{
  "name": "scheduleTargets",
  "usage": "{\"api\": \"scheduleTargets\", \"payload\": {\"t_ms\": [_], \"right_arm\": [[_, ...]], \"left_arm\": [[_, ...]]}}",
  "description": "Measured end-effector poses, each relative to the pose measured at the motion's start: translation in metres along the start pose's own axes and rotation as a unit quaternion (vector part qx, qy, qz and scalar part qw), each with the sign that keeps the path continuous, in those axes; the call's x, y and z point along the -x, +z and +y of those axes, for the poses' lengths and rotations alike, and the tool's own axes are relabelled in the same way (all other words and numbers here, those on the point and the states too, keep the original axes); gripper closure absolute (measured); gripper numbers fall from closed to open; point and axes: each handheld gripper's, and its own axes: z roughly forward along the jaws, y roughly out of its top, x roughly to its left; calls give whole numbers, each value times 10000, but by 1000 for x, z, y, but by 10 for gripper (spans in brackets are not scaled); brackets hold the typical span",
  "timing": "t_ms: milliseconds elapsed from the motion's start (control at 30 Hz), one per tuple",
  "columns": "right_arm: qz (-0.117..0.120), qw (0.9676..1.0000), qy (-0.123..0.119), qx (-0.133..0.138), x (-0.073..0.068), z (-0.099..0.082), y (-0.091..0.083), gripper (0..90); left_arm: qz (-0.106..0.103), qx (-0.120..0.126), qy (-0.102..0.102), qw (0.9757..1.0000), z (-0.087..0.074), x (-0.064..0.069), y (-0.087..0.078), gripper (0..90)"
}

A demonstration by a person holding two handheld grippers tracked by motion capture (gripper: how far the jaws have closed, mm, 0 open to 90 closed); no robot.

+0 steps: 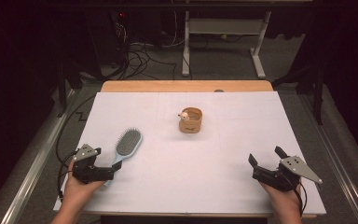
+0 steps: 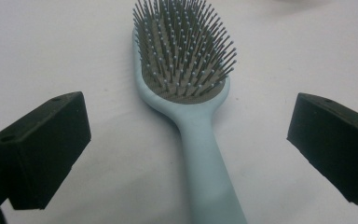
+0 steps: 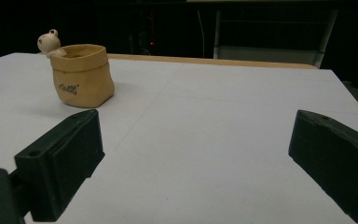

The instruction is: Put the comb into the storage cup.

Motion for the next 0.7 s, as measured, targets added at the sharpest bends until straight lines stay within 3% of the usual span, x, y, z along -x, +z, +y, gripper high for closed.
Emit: {"api": "scheduleTargets", "payload": {"t_ms": [200, 333, 700], "right_arm": [[10, 10000, 1, -3, 0, 0, 0, 35], [8, 10000, 13, 25, 2, 1, -1, 35], [1, 10000, 44, 57, 4, 2, -1, 35]], "left_arm": [[17, -191, -101, 9998, 13, -3, 8, 0], [26, -392, -46, 9992, 24, -4, 15, 0], [56, -878, -52, 9961, 54, -7, 34, 0]]}}
